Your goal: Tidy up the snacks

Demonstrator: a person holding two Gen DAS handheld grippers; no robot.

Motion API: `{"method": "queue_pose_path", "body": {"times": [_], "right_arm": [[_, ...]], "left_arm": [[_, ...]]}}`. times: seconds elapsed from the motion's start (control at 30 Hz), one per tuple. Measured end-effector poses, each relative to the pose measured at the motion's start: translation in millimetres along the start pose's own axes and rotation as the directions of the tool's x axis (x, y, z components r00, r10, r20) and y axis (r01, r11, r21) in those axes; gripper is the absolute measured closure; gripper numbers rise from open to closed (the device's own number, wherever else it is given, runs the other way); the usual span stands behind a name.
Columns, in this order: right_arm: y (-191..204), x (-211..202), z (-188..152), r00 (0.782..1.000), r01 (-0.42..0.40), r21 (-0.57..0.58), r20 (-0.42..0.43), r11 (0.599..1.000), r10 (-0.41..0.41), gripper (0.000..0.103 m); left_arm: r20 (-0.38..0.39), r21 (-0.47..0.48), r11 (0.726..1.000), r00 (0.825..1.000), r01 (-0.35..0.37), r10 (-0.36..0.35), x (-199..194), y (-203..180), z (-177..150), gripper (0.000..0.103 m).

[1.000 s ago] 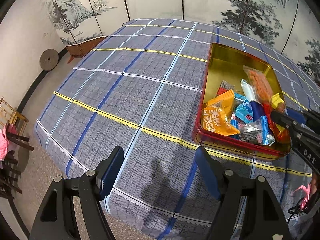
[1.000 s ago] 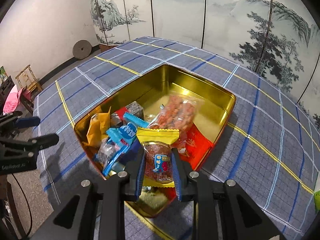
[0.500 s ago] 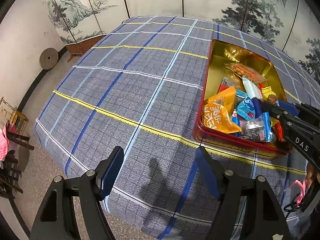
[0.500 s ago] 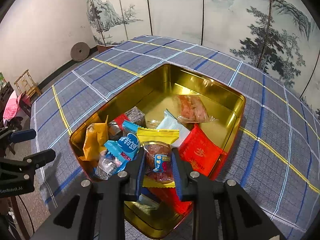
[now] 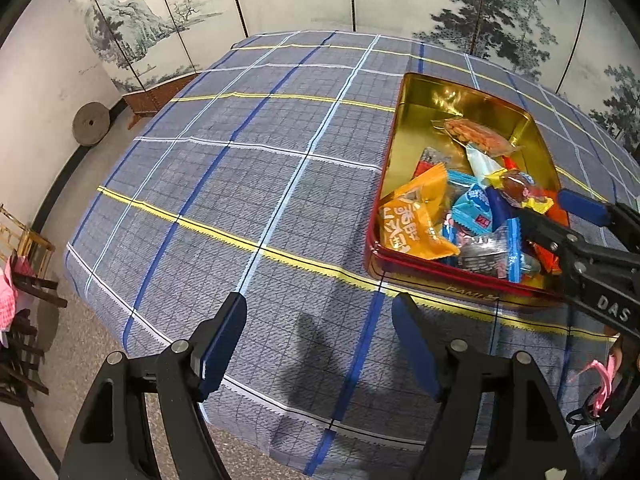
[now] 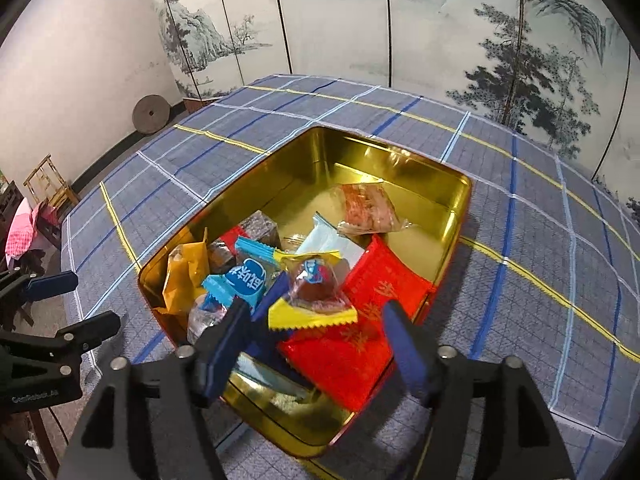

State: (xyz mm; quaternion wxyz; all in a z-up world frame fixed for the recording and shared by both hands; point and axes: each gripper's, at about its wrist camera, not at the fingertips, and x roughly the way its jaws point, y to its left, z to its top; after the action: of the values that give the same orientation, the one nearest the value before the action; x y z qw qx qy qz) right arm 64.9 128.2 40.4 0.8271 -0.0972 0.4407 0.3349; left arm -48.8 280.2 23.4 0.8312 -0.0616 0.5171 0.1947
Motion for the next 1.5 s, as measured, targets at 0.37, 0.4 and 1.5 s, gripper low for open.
{"method": "queue_pose_path", "body": {"times": [0.37, 0.4, 1.5], "right_arm": [[2, -36, -18, 0.999, 0.023, 0.016, 0.039, 1.000, -0.024, 0.014], [2, -39, -21, 0.999, 0.027, 0.019, 0.043, 0.999, -0.028, 0.014], [-9, -36, -51, 0.997, 0.072, 0.048, -0.017, 0.996, -0.071, 0.014]], "left_arm": [[0.005, 0.026, 1.000, 1.000, 0.018, -0.018, -5, -17, 1, 0.030], [0.002, 0.025, 0.999, 1.000, 0.024, -0.024, -5, -18, 1, 0.029], [-0.030, 0.037, 0.998, 0.998, 0.047, -0.046, -8, -47, 6, 0.024]]}}
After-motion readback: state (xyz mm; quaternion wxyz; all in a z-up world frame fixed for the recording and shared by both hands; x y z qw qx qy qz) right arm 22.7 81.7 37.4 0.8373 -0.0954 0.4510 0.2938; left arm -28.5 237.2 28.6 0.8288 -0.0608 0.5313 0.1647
